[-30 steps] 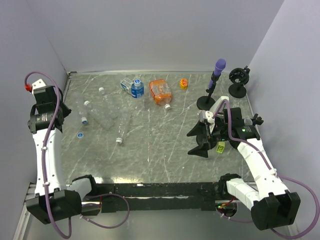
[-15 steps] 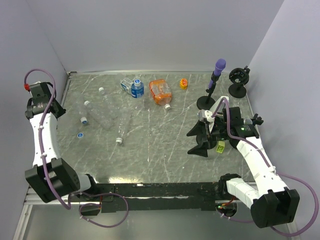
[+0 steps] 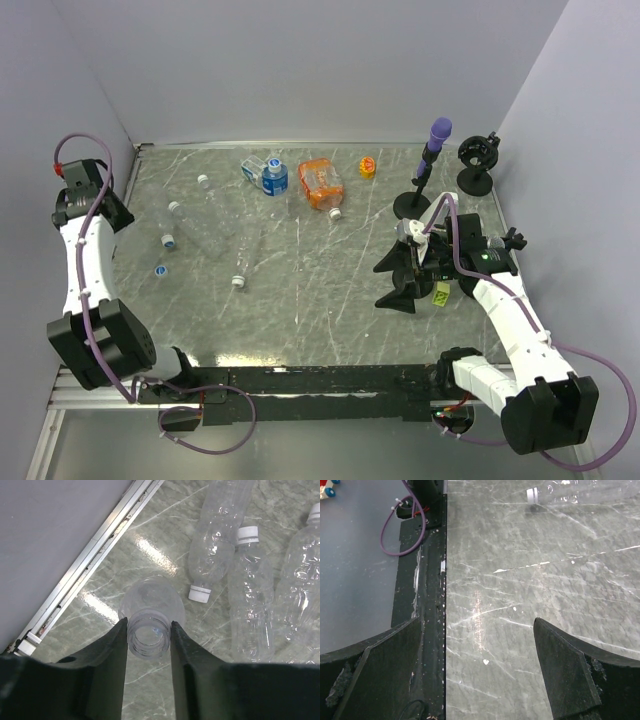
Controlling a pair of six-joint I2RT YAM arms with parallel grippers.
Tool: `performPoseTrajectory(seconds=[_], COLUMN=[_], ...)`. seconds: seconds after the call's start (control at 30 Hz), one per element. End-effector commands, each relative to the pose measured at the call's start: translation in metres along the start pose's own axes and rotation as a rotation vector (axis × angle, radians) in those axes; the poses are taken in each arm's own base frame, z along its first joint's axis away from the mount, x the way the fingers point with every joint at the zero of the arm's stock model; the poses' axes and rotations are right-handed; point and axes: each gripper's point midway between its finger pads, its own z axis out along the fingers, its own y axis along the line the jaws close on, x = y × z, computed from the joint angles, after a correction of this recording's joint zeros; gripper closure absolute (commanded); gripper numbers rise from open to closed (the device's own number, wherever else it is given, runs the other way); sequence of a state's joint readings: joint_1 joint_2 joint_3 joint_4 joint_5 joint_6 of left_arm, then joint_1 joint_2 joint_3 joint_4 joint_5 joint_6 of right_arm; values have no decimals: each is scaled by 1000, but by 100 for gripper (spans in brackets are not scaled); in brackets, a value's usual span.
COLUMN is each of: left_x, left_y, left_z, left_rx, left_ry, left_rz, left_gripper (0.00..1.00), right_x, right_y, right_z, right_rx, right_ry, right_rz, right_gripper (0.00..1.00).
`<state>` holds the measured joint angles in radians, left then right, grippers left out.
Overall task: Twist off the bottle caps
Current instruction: Place the plastic bottle at the corner of the board.
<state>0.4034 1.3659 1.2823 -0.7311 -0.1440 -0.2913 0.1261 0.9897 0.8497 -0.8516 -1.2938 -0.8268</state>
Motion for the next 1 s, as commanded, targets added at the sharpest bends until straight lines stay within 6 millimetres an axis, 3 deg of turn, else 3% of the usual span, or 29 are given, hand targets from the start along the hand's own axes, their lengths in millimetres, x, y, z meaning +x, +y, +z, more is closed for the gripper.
performPoseTrajectory(seconds=[0.0, 0.1, 0.33, 0.97], left_x=[-24, -30, -34, -35], left_y=[-7, -7, -9, -11], left_z=[-8, -11, -16, -30], left_rx=[25, 26, 34, 59], left_ry=[-45, -53, -58, -80], left_rz=[0, -3, -2, -9], left_gripper=[56, 48, 41, 33], right_x=[-4, -5, -5, -3], right_y=[-3, -3, -3, -4], right_z=[0, 0, 0, -1], right_rx=[-4, -4, -2, 4], right_ry=[-23, -23, -24, -21], right_rz=[-35, -36, -33, -32], right_gripper=[1, 1, 1, 1])
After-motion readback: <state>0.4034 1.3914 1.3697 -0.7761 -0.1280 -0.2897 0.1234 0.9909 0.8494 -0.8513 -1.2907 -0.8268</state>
